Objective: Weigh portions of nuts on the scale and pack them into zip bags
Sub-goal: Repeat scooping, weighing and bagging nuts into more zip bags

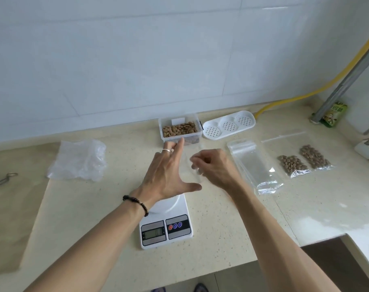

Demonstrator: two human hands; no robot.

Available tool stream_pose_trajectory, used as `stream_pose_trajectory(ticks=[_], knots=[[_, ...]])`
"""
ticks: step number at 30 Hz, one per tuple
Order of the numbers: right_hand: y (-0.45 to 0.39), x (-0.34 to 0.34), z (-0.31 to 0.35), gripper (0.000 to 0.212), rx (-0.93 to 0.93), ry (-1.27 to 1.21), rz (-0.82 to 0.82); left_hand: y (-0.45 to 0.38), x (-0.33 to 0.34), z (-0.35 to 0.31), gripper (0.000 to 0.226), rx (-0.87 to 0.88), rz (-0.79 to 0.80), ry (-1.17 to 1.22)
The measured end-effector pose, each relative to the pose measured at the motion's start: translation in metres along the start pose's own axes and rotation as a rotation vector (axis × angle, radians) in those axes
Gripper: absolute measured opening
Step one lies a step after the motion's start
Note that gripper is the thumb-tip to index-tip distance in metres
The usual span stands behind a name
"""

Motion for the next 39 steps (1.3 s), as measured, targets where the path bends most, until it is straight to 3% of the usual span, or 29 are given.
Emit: stream_pose_trajectory(ticks=[2, 4, 8, 10, 16, 20, 24, 27, 30, 39], knots=[[-0.004, 0.007, 0.007, 0.013, -0.041, -0.066, 0.039, 0.006, -0.005, 0.015, 0.138, 0.018, 0.000, 0.090], [-0.009, 0.012, 0.011, 0.014, -0.045, -0.137, 0.063, 0.013, -0.007, 0.035, 0.122, 0.024, 0.029, 0.237], [-0.016, 0.019, 0.009, 0.016, -0.004, -0.263, 0.054, 0.017, 0.004, 0.085, 0.030, -0.033, 0.122, 0.384], [-0.017, 0.023, 0.002, 0.020, 0.028, -0.375, 0.041, 0.014, 0.011, 0.102, 0.007, -0.043, 0.133, 0.410], [-0.022, 0.038, -0.045, 0.014, 0.270, -0.570, -0.190, -0.007, 0.024, 0.129, 0.001, -0.053, 0.194, 0.431], [-0.031, 0.055, -0.091, 0.013, 0.470, -0.494, -0.275, -0.024, 0.047, 0.146, 0.006, -0.091, 0.238, 0.330], [-0.041, 0.061, -0.119, 0.015, 0.545, -0.443, -0.342, -0.032, 0.061, 0.148, 0.018, -0.057, 0.163, 0.139], [-0.044, 0.058, -0.124, 0.012, 0.545, -0.306, -0.390, -0.030, 0.067, 0.151, 0.033, -0.038, 0.111, 0.070], [-0.035, 0.055, -0.116, 0.022, 0.554, -0.058, -0.384, -0.016, 0.071, 0.155, 0.044, -0.049, 0.080, 0.062], [0.003, 0.090, -0.072, 0.042, 0.210, 0.539, -0.224, 0.081, 0.093, 0.155, 0.072, -0.216, 0.108, -0.067]])
Point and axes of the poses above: each hand's wrist, its own y-axis away from the middle knuckle, its own x-axis out of the palm, z = x × y, the point moved 5 cm from there along -y, towards the middle knuckle, and after that the axes turned 15 degrees about z, right-handed, at the moved point
